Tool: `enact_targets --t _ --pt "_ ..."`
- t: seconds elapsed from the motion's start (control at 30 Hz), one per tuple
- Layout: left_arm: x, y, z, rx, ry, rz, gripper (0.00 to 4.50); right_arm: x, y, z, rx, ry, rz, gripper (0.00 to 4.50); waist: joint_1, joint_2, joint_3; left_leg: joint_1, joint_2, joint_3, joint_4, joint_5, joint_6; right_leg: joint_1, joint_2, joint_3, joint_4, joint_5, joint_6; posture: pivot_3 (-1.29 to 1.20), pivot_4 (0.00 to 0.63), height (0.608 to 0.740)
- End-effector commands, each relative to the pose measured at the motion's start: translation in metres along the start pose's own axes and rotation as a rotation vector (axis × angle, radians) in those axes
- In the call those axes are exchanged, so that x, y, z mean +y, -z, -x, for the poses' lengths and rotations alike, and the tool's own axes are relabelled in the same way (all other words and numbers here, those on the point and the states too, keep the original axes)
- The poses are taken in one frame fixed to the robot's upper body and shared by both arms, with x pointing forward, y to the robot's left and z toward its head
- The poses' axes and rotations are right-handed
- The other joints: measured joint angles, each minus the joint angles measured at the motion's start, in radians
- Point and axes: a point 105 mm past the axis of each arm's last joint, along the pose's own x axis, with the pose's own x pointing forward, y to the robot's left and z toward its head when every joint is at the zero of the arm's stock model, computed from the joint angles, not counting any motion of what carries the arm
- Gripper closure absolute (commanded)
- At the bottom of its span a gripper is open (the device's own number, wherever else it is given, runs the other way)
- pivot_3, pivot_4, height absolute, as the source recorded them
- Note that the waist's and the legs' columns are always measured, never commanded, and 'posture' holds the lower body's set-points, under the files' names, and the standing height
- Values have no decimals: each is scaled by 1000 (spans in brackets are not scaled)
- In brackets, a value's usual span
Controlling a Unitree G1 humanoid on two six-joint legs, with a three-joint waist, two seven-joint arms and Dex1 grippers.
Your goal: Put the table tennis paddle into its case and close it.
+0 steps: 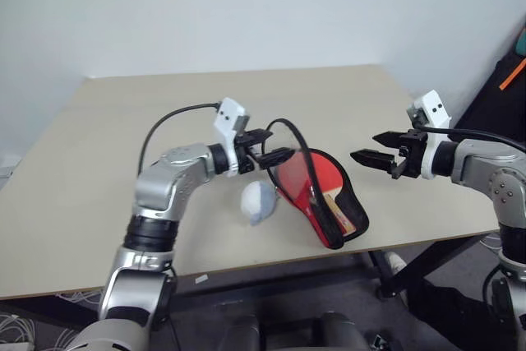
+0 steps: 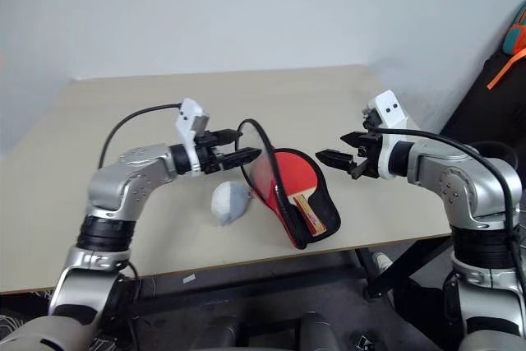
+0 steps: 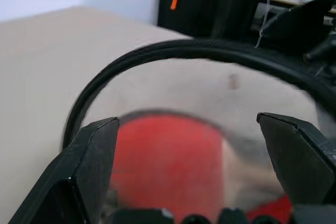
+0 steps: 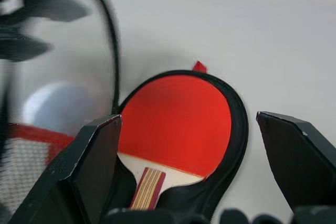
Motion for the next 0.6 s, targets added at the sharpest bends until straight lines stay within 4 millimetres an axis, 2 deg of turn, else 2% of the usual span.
enact_targets --t 0.03,0.23,0.37,0.5,0.6 --pt "-12 -4 -14 6 41 -52 0 4 -7 17 6 -48 136 56 0 0 0 0 0 0 0 0 0 0 0 0 0 0 0 0 0 740" --pt "-30 17 -21 85 97 -27 0 11 1 46 98 -193 301 56 -1 0 0 0 0 1 1 0 0 0 0 1 0 0 0 0 0 740" --pt "-40 27 -18 112 114 45 0 14 1 52 135 -256 364 56 -1 0 0 1 0 1 1 0 0 0 0 1 0 0 0 0 0 740" --pt "-63 36 4 164 193 178 0 13 -1 48 137 -263 378 56 -2 0 0 0 0 1 1 0 0 -1 0 1 0 0 0 0 0 740" --pt "-78 56 23 238 217 285 0 16 1 40 127 -259 370 56 -2 1 0 0 1 1 1 -1 0 -1 0 1 0 0 0 0 0 740"
